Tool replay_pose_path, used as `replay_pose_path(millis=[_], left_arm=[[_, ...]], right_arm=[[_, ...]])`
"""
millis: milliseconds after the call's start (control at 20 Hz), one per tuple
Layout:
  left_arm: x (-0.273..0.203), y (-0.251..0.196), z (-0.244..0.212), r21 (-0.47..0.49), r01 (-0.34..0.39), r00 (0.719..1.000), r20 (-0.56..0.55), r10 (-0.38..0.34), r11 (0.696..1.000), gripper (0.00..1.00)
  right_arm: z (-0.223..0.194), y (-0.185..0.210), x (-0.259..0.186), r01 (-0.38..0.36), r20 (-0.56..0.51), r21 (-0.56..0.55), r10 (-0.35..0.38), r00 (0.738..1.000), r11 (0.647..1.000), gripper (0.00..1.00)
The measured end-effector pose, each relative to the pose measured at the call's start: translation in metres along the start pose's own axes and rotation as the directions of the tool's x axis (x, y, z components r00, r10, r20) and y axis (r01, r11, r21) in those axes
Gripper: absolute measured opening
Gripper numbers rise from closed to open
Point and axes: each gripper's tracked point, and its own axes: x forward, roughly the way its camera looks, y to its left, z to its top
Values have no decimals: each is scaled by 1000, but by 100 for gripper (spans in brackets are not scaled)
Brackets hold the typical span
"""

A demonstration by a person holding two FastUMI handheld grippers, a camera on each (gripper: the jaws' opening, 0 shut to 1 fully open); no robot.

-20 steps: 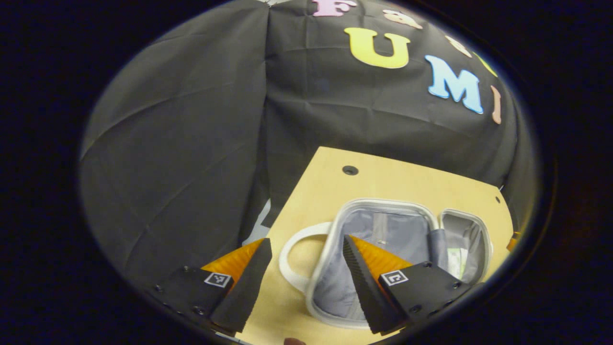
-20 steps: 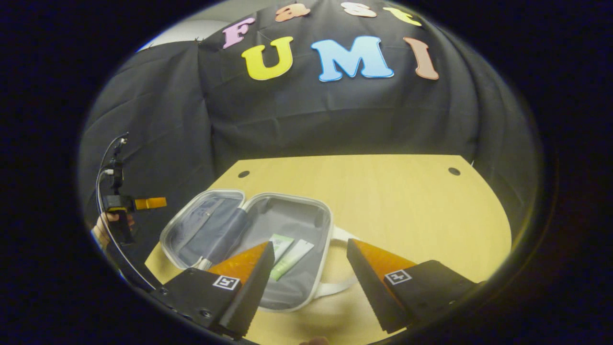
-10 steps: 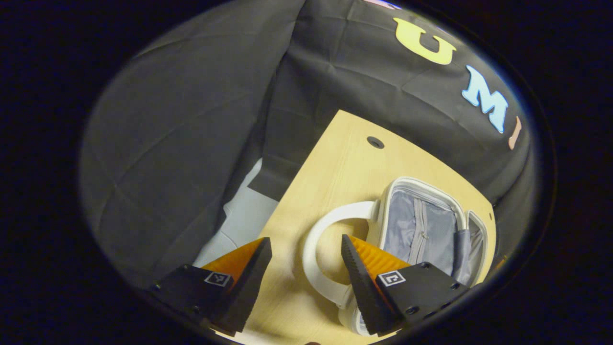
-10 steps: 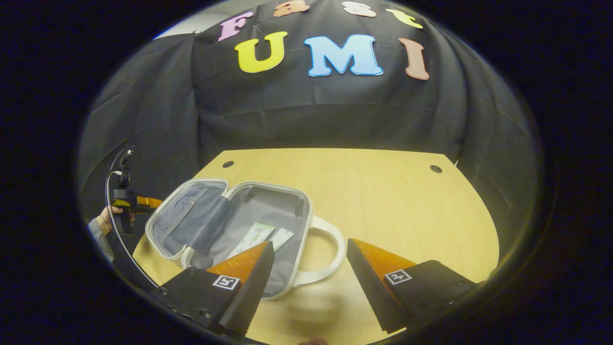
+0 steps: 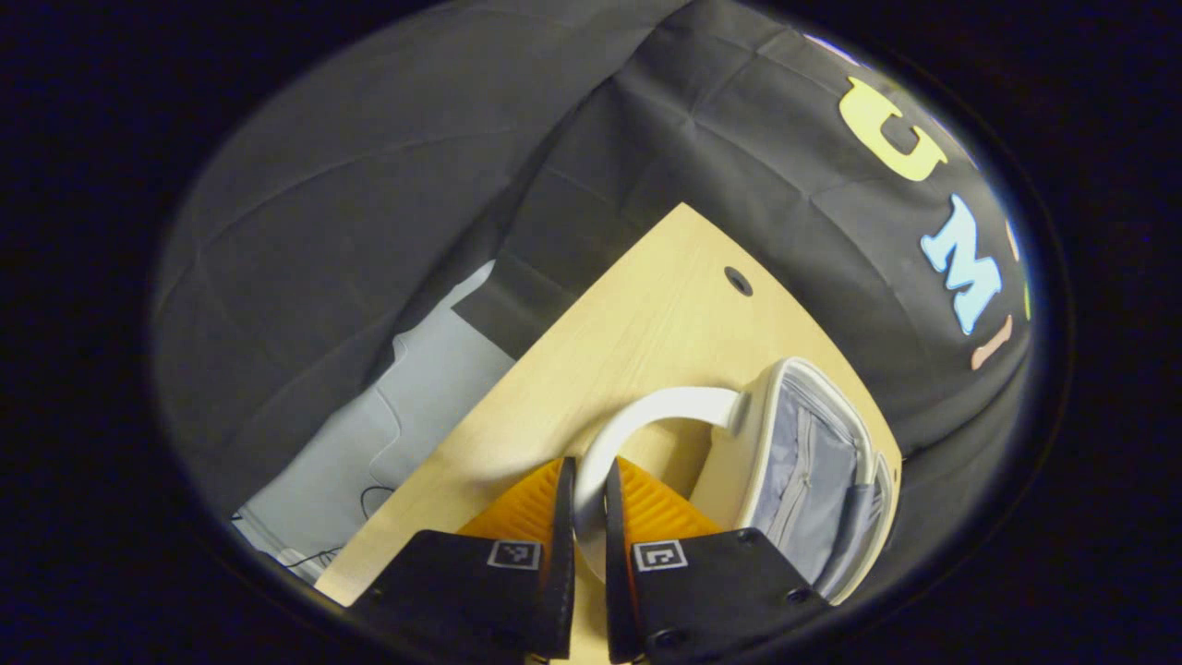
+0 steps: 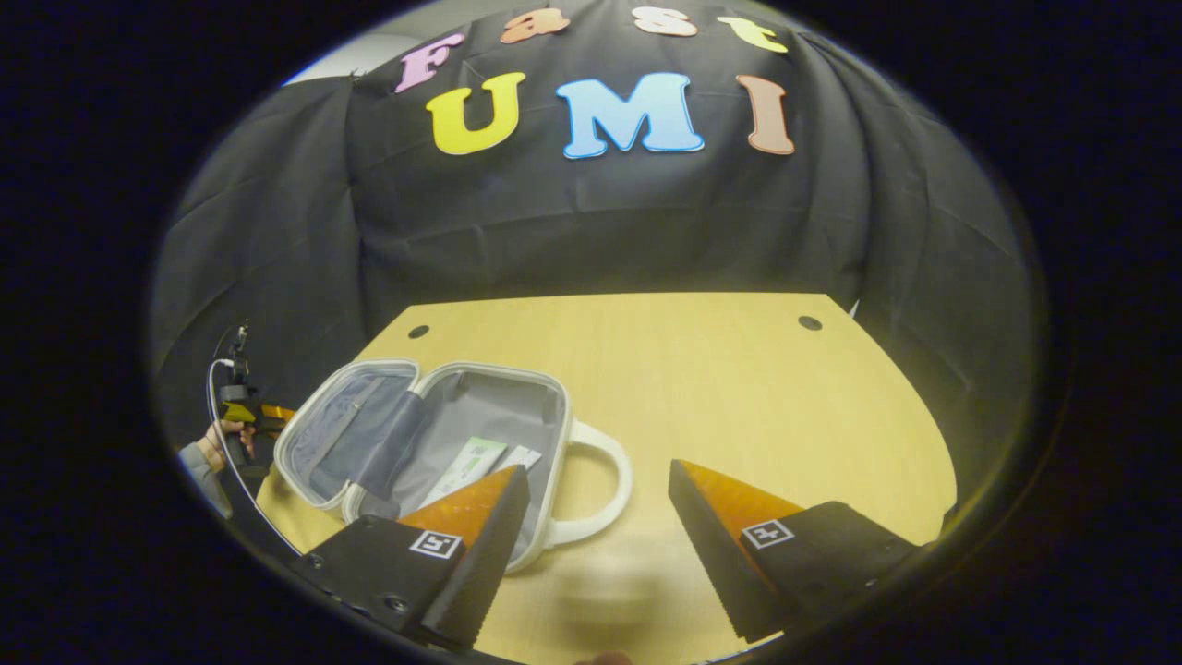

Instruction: First open the suitcase, pack the skin care products into it, and then close the suitcase.

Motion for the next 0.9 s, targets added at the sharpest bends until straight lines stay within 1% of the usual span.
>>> replay_pose_path(millis=[50, 100, 200, 400, 550, 600, 650, 700, 800, 900], left_arm=[[-3, -1, 3, 2, -4, 1000, 6, 4, 1000, 21], [-9, -3, 5, 15, -12, 1000, 21, 11, 1000, 17], [-22, -15, 10, 50, -25, 999, 40, 23, 998, 12], [-74, -55, 31, 124, -19, 994, 109, 5, 992, 11], [-129, -99, 49, 169, 21, 981, 189, -53, 985, 11], [-149, -119, 54, 177, 40, 974, 213, -77, 983, 14], [-166, -142, 59, 189, 61, 966, 235, -106, 980, 11], [-184, -167, 61, 206, 81, 958, 253, -133, 975, 11], [-210, -213, 52, 255, 103, 942, 286, -177, 961, 11], [-236, -267, 34, 310, 128, 924, 309, -227, 942, 11]], right_arm=[[1, -4, -3, 6, 6, 1, -6, 1000, 1000, 94], [3, -7, -5, 11, 12, 1, -12, 1000, 1000, 94], [8, -14, -11, 17, 34, 6, -17, 999, 1000, 94], [21, -28, -17, 18, 75, 11, -19, 997, 1000, 94], [34, -43, -26, 14, 120, 11, -15, 993, 1000, 94], [39, -49, -28, 12, 135, 8, -12, 991, 1000, 94], [44, -55, -31, 15, 154, 3, -15, 988, 1000, 94], [49, -63, -34, 18, 170, -3, -18, 985, 1000, 94], [58, -77, -39, 20, 196, -14, -17, 980, 1000, 94], [68, -91, -45, 14, 225, -19, -9, 974, 1000, 93]])
